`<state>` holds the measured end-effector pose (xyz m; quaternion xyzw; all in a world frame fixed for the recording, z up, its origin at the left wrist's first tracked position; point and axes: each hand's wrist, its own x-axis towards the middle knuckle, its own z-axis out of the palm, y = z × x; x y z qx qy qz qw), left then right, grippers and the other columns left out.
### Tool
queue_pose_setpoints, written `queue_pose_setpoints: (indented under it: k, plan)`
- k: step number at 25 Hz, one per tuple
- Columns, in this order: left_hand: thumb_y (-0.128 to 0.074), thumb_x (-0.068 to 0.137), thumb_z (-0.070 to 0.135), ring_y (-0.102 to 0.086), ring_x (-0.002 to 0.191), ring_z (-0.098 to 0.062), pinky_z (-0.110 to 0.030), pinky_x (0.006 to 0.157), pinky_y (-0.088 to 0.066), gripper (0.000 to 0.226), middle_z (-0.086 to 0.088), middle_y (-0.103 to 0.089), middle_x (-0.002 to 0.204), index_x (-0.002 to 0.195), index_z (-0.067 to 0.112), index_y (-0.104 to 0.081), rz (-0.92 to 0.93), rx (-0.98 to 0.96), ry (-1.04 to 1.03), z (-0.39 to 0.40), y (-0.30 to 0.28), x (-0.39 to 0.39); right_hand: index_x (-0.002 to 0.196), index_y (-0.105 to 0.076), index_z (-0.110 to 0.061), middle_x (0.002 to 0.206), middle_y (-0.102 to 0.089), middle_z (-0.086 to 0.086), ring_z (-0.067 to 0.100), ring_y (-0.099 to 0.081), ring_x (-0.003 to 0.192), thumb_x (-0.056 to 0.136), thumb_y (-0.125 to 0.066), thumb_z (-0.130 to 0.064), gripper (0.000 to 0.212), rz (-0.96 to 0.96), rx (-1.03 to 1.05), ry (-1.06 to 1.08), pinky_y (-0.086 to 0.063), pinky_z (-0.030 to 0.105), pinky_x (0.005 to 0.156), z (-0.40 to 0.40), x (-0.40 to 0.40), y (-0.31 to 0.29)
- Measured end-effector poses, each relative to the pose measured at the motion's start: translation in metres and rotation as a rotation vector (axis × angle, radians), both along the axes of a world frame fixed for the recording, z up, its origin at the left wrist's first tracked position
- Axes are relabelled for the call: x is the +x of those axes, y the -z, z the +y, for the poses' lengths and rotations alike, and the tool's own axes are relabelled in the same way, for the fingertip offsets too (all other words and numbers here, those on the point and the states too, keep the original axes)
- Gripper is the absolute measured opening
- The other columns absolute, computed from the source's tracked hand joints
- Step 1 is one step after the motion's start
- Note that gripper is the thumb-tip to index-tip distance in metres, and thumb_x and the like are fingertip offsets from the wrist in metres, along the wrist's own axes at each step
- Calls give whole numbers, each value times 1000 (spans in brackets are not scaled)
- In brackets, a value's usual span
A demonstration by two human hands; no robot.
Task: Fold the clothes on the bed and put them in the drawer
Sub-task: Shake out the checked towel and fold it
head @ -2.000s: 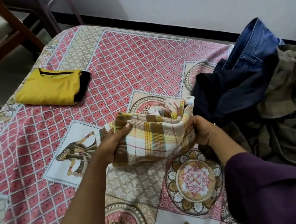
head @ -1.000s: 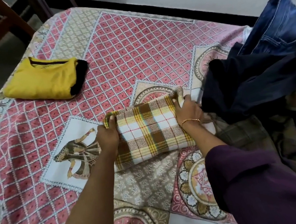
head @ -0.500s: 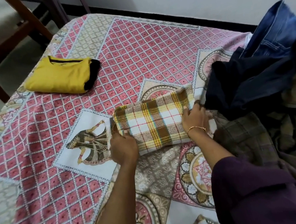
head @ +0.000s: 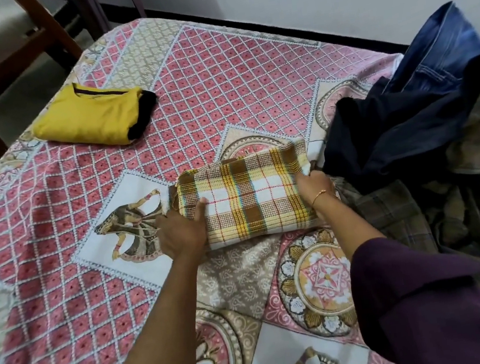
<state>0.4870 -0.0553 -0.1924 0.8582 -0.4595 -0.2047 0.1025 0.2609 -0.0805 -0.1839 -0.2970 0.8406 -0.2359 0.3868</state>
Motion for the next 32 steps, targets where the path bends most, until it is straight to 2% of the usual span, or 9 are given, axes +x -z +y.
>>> queue_pose_setpoints:
  k: [3,6,9,10,13,17,20,26,32]
  plan:
    - [-42,75,78,-57,104,-41,-45,88,-48,92,-25,-62,111,107,-6,-60,87,20,-17,-18,3,10,111,-54,-9,114,-55,11,25,-48,97,83,-56,-27,34,-256,-98,124,-35,30,77,-6,-2,-11]
    - [-58,82,60,-59,103,-37,-43,88,-50,70,-19,-63,113,110,-4,-60,372,31,-111,-30,4,15,142,-33,-13,139,-40,6,27,-40,128,81,-60,-55,79,-423,-138,68,-34,34,101,-7,4,-21]
    - [-57,91,39,-53,114,-36,-44,95,-47,55,-20,-55,128,126,-4,-52,471,-27,-135,-32,0,11,142,-37,-19,142,-45,7,30,-47,126,39,-71,-81,125,-559,-43,28,-35,50,107,-13,-5,2]
    - [-55,93,34,-50,119,-36,-45,98,-45,52,-20,-51,133,130,-2,-49,525,-38,-162,-31,-3,10,136,-45,-19,136,-52,8,30,-53,120,39,-72,-81,118,-600,-35,13,-39,51,103,-14,-10,9]
    - [-47,97,28,-58,105,-33,-47,94,-48,30,-15,-60,121,115,6,-57,820,-59,-288,-29,-9,13,96,-67,-15,83,-72,6,22,-68,69,86,-55,-54,42,-734,-40,-29,-55,30,68,0,-1,-30]
    - [-41,99,36,-63,81,-25,-35,70,-50,32,-8,-69,89,97,13,-63,1145,95,-313,-11,-30,21,86,-63,-11,64,-70,4,18,-66,53,95,-45,-38,34,-955,-164,-81,-54,24,55,4,11,-54]
    - [-51,90,52,-65,84,-26,-37,69,-50,39,-6,-72,84,95,17,-67,1270,175,-295,3,-39,43,88,-62,-9,65,-70,5,19,-66,54,96,-43,-33,32,-957,-213,-92,-54,25,57,4,32,-62]
    - [-54,90,45,-64,82,-28,-36,69,-49,37,-12,-68,91,93,10,-64,1127,35,-320,-15,-51,135,99,-62,-6,77,-69,7,18,-65,63,95,-51,-26,24,-772,-188,-99,-52,22,59,0,99,-64]
    - [-45,96,45,-54,109,-35,-36,84,-39,50,-22,-59,118,120,3,-57,519,-254,-145,-76,-52,240,107,-59,-4,85,-64,7,21,-61,72,96,-48,-15,18,-716,-214,3,-50,29,67,-42,216,-36]
